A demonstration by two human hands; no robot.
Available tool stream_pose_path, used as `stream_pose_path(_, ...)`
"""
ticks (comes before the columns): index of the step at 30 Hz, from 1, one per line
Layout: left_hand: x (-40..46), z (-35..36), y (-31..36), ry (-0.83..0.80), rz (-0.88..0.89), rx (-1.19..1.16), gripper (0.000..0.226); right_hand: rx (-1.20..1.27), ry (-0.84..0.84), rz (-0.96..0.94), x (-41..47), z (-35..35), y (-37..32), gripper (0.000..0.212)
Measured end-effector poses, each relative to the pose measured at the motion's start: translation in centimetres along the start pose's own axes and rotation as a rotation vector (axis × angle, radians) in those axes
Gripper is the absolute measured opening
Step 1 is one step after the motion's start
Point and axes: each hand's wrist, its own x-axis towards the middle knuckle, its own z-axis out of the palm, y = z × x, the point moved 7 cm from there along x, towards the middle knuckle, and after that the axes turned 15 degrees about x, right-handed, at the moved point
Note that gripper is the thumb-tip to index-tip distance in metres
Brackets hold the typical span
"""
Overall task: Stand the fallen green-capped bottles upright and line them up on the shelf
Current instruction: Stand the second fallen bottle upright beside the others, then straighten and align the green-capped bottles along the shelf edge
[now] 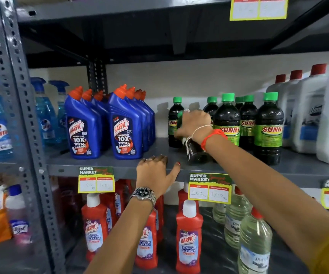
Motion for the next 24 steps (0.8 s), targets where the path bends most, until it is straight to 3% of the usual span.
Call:
stream_pose_path(3, 0.0, 0.0, 0.1, -0.008, 0.02, 0.008, 0.074, 0.354, 0.192, -0.064, -0.2, -2.5, 0.5, 0.082)
stream_pose_path(6, 0.0, -0.1, 0.1, 0.001, 0.018, -0.013, 0.074, 0.633, 0.3, -0.157, -0.7, -2.9, 0.8, 0.076)
stream_pose_path(12, 0.1, 0.2, 0.0, -0.005, 0.008, -0.009, 0.073, 0.875, 0.273, -0.204, -1.6, -0.2, 1.6, 0.071)
stream_pose_path(18, 0.1, 0.3, 0.1, -0.035, 0.002, -0.009, 0.07, 0.929, 0.227, -0.211, -2.0, 1.2, 1.5, 0.078)
stream_pose_path(22, 0.1, 0.3, 0.0, -0.045, -0.001, -0.005, 0.067, 0.68, 0.231, -0.122, -2.5, 2.0, 2.0, 0.11)
stream_pose_path(24, 0.0, 0.2, 0.0, -0.043, -0.005, -0.004, 0.07, 0.66, 0.227, -0.093, -2.8, 2.3, 2.1, 0.114)
